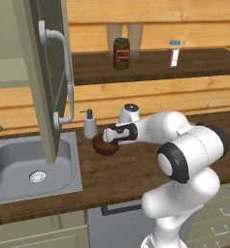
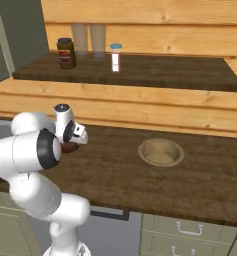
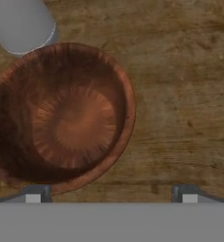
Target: Pick up the bowls on the counter and stack them on top of one another in the open cabinet. Place the smaller bowl on top of the larger bowl.
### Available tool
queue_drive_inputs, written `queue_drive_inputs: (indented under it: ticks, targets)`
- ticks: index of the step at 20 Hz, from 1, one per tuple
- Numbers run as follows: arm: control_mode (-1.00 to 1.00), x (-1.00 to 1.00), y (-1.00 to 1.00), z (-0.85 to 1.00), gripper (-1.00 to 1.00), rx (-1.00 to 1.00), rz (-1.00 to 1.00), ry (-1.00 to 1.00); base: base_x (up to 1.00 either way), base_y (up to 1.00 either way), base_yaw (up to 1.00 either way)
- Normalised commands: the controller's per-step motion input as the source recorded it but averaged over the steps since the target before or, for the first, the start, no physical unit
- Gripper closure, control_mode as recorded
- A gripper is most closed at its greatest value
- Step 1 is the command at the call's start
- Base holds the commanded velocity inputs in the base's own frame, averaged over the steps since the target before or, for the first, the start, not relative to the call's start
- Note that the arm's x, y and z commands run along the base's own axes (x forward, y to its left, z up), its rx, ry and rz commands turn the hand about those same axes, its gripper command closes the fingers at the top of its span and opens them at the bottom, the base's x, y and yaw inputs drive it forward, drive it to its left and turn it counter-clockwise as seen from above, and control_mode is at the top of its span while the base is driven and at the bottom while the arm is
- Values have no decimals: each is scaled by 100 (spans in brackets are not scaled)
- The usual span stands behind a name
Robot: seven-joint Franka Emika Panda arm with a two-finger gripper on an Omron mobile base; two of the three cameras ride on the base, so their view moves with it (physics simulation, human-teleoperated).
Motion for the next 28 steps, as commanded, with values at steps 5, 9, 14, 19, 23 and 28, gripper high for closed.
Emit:
queue_drive_inputs:
  ticks: [5, 9, 14, 19, 23, 28]
  targets:
    - [-100, 38, 0, -20, -100, 0, 0, 0, 0, 0, 0]
    - [-100, 33, 0, -25, -100, 0, 0, 0, 0, 0, 0]
    - [-100, 14, 0, -42, -100, -5, 0, 0, 0, 0, 0]
    - [-100, 2, 0, -26, 100, -2, 0, 0, 0, 0, 0]
    - [-100, 0, 0, 0, 100, 0, 0, 0, 0, 0, 0]
    - [-100, 0, -7, 8, 100, 1, 0, -1, 0, 0, 0]
